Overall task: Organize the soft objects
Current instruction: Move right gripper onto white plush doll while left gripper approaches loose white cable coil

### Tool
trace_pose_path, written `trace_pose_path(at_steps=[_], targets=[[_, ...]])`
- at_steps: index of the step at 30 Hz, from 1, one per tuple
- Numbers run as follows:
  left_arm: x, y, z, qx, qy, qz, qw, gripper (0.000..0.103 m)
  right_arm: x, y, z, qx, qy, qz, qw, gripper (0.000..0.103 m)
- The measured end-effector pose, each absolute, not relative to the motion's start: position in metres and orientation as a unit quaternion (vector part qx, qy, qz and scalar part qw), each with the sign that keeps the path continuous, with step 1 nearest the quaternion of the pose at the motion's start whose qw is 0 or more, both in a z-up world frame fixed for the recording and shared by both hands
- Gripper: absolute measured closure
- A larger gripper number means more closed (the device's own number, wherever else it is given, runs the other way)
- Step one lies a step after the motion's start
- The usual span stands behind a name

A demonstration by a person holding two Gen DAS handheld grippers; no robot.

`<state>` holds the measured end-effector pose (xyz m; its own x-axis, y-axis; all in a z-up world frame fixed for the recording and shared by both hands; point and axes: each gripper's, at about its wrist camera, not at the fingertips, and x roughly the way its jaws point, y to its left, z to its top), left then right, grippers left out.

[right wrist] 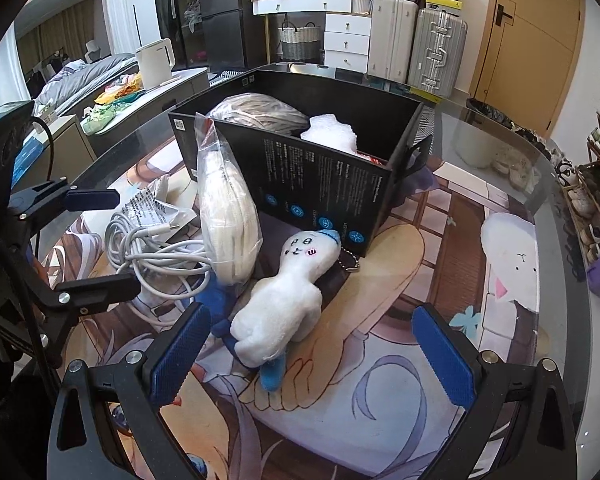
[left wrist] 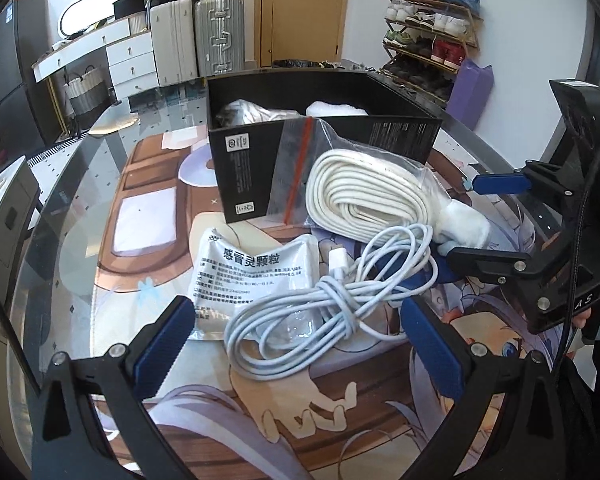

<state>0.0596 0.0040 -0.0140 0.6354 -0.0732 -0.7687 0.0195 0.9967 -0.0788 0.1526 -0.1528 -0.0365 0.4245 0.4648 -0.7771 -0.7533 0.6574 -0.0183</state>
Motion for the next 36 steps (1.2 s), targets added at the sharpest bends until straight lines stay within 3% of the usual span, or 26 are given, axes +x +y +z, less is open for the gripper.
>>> trace_pose_path(at_steps=[8,19,36], targets=[[0.060,0.001,-0.015,-0.041,0.425,-0.034,0.904,0.002,0.156,-0.155,-0.039,-0.184,0.392,0.367,0.824,0.001],[0.058,-0.004,-0.013,-0.033,0.419,-0.044,0.906,0.024,0.157,-0.156,-0.042,-0.182,0.395,0.364,0.823,0.001],[0.050,0.004,-0.001,-0.033,0.400,-0.047,0.915,0.026,0.159,-0.162,-0.044,-0.189,0.398,0.356,0.825,0.001]])
